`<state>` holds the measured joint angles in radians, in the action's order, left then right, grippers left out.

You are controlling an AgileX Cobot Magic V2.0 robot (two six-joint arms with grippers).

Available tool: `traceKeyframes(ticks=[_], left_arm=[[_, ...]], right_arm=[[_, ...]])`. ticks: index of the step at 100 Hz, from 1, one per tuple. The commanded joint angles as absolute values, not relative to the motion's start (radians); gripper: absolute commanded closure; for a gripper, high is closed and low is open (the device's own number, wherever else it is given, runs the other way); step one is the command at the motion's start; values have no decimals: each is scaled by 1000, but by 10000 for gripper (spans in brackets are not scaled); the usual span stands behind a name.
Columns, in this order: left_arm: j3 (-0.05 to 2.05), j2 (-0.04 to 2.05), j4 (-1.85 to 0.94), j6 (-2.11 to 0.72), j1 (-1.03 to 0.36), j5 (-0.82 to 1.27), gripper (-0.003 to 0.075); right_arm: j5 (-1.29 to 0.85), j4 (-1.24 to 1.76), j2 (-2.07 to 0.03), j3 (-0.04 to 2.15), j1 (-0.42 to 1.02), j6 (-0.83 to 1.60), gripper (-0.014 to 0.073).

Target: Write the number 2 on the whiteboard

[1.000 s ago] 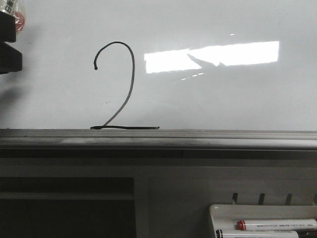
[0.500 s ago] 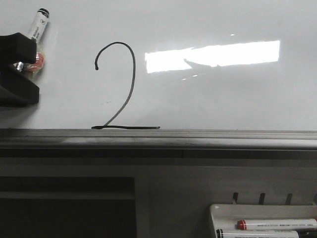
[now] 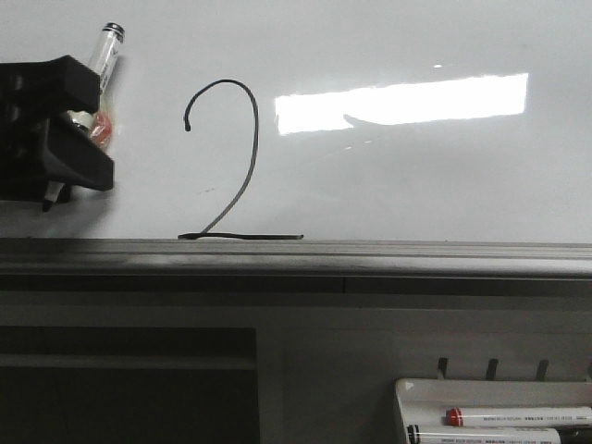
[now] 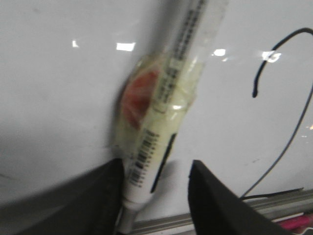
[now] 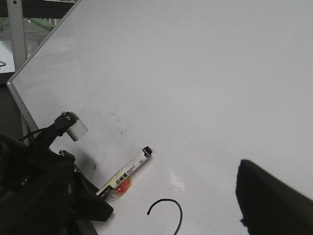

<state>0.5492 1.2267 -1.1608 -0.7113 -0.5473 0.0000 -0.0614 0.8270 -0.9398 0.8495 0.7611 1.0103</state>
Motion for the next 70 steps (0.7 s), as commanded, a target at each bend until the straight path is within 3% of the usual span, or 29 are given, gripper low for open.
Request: traceKeyframes(ticks=[1,53,70], left_arm=[[578,1243,-1161,-704,-543,-90,237],[568,1139,-1110,-708,-543,-57,227],[564,1065,-1105,-708,-528,38,230]], right_arm=[[-16,836,-927,881,760,1015,-2],[-6,836,-922,881,760,1015,-2],[-8,836,-922,881,760,1015,-2]])
